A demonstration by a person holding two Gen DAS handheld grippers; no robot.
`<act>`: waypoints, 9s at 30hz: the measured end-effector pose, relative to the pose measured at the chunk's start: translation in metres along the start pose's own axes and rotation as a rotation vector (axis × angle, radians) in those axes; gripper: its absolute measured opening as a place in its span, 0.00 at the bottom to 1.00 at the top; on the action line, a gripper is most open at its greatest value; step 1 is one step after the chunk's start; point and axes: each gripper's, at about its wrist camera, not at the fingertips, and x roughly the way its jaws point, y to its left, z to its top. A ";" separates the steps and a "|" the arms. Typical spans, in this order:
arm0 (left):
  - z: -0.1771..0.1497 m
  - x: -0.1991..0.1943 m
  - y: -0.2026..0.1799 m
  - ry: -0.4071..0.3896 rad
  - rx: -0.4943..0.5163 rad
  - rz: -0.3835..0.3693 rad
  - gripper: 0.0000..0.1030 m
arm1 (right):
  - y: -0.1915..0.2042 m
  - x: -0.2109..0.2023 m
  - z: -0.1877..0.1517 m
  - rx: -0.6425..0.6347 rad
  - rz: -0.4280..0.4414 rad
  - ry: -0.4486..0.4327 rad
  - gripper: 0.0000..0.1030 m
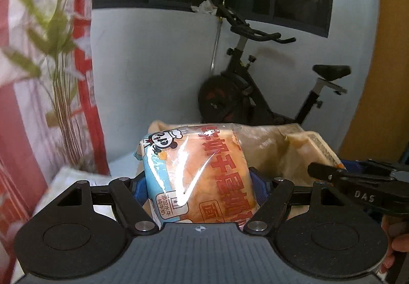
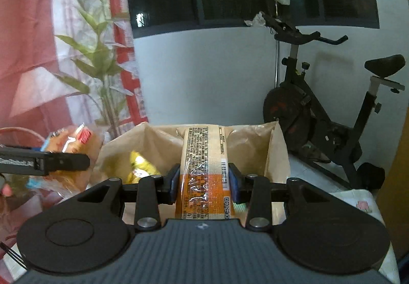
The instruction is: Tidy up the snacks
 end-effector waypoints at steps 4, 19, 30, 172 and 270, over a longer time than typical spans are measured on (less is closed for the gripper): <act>0.010 0.037 -0.014 0.021 0.043 0.050 0.76 | -0.010 0.046 0.011 0.008 -0.046 0.060 0.38; 0.010 0.074 -0.003 0.109 0.063 0.074 0.85 | -0.029 0.092 0.000 -0.014 -0.123 0.172 0.51; 0.006 0.011 0.010 0.048 0.048 0.067 0.86 | -0.026 0.039 0.008 -0.049 -0.047 0.095 0.58; -0.240 -0.015 0.037 0.521 -0.432 0.054 0.64 | 0.051 0.010 -0.231 -0.202 0.079 0.424 0.62; -0.227 0.005 0.025 0.514 -0.456 0.115 0.70 | 0.039 -0.003 -0.231 -0.087 -0.015 0.416 0.57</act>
